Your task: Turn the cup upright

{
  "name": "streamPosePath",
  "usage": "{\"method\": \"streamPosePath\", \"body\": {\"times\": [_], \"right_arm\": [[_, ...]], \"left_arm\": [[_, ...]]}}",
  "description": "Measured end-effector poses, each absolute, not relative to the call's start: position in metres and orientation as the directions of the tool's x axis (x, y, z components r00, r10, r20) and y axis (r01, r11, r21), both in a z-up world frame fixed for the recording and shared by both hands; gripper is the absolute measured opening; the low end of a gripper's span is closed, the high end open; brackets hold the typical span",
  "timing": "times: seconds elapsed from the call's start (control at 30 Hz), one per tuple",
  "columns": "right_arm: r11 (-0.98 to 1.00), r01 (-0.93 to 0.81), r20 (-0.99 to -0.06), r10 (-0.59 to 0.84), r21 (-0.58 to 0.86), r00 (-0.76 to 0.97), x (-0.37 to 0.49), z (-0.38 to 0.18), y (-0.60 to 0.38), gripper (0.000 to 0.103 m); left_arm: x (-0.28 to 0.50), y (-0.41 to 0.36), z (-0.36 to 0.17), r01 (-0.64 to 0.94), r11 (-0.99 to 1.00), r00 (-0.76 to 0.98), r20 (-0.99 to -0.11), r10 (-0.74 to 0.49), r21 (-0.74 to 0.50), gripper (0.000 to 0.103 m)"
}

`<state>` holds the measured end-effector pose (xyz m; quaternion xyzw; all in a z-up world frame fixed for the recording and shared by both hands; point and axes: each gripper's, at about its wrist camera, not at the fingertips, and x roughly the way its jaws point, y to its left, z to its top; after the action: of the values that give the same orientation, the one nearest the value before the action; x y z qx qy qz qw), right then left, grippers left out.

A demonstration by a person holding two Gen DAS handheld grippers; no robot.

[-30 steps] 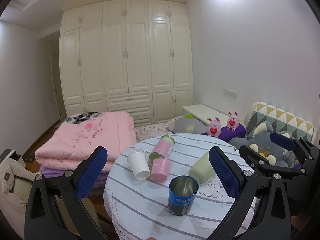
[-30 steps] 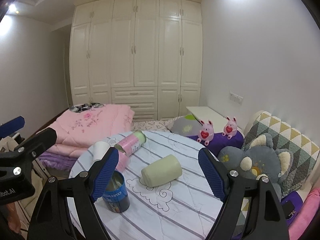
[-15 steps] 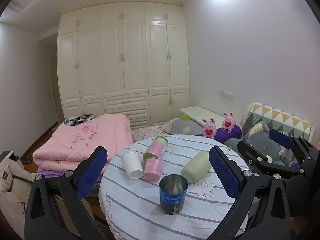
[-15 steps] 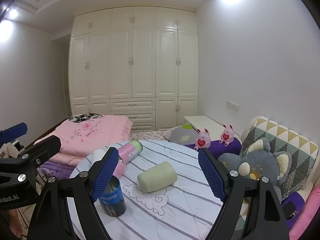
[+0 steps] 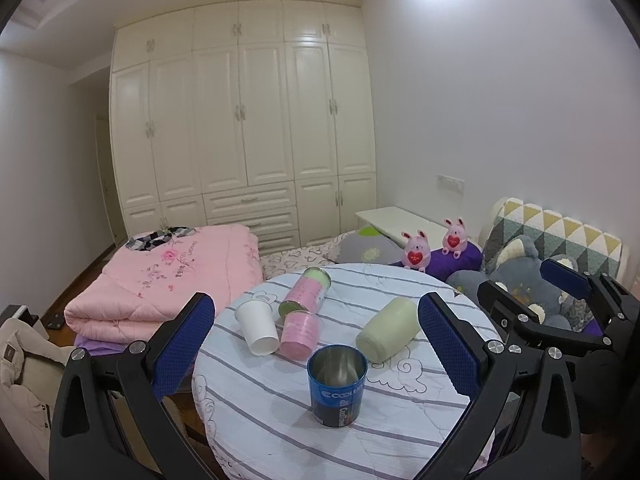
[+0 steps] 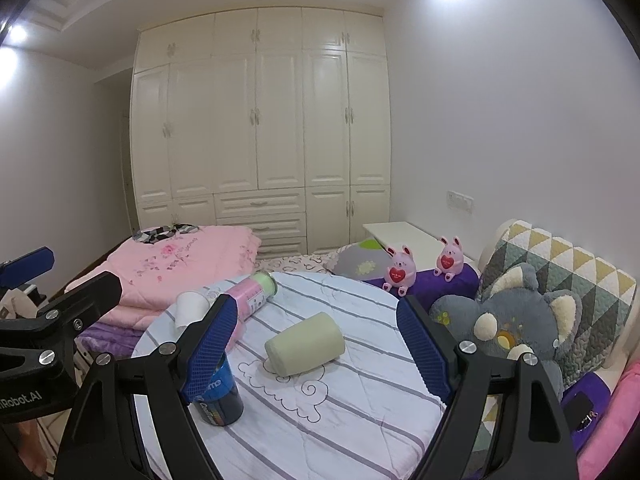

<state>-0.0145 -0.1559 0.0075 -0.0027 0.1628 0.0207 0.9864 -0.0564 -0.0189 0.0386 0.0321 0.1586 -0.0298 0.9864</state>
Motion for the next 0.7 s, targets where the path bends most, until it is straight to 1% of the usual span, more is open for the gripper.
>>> {"method": "streamPosePath", "body": {"times": [0.2,0.43,0.7], "right_arm": [[0.999,-0.041,-0.328,0.04,0.003,0.944,-0.013,0.006,-0.158,0.083],[0.999,-0.038,-0.346,0.038,0.007,0.937,-0.007,0.001,-0.159,0.083],[0.999,-0.039,-0.361,0.039,0.008,0.932,0.001,-0.003,-0.159,0.083]], "left_arm": [[-0.055,-0.024,0.037,0.051,0.995,0.957,-0.288,-0.025,0.085,0.103],[-0.046,-0.024,0.034,0.056,0.995,0.95,-0.31,-0.028,0.082,0.103],[-0.041,-0.026,0.031,0.057,0.995,0.95,-0.312,-0.028,0.085,0.103]]}}
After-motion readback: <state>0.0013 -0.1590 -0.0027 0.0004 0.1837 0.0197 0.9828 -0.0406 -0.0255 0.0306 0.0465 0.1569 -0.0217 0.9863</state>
